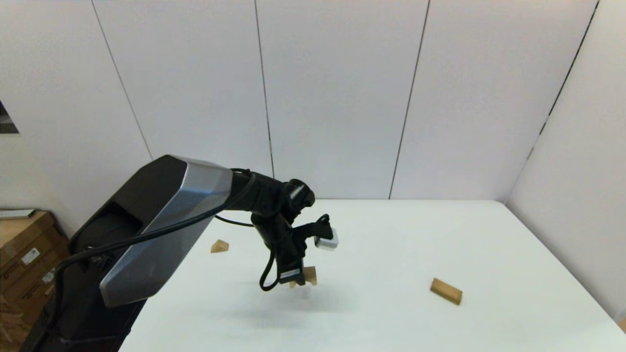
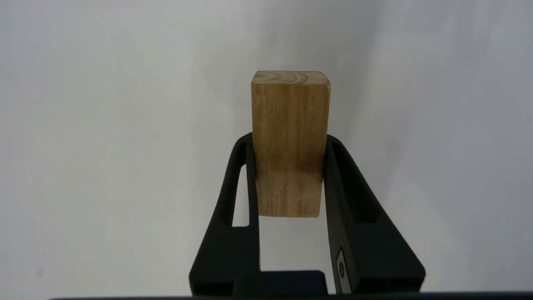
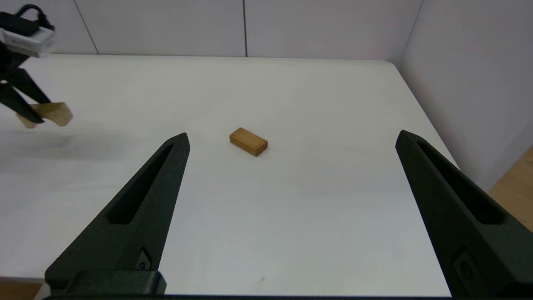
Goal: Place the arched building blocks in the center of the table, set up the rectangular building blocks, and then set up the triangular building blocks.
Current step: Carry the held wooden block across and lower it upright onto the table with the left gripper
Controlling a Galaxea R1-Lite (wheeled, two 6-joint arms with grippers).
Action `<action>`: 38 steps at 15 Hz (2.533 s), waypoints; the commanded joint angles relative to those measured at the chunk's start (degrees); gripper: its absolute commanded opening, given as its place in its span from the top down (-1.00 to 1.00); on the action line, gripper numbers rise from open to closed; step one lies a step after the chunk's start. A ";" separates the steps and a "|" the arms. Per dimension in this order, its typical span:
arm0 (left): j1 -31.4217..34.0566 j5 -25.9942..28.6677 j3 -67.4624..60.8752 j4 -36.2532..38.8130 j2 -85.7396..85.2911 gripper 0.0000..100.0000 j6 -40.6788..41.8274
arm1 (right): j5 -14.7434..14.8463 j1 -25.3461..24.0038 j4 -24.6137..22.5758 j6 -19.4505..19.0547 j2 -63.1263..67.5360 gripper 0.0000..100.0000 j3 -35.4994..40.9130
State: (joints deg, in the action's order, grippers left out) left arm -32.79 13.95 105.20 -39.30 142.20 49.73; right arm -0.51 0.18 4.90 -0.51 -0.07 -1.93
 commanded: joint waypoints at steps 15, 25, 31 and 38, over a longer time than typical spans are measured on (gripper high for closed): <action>-5.44 -1.29 6.86 1.69 7.21 1.00 0.37 | -0.10 -0.01 0.02 -0.02 0.07 -1.00 -0.01; -5.88 -1.29 5.54 1.60 6.60 1.00 1.25 | -0.02 -0.01 0.02 -0.02 0.07 -1.00 -0.01; -5.88 -1.29 5.19 1.60 6.68 1.00 1.25 | -0.02 -0.01 0.02 -0.02 -0.01 -1.00 -0.01; -5.97 -1.38 5.19 1.69 6.68 1.00 1.16 | -0.02 -0.01 0.02 -0.02 -0.01 -1.00 -0.01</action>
State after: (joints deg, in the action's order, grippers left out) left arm -38.72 12.48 110.39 -37.45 148.93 50.65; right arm -0.51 0.18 4.90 -0.51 -0.07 -1.93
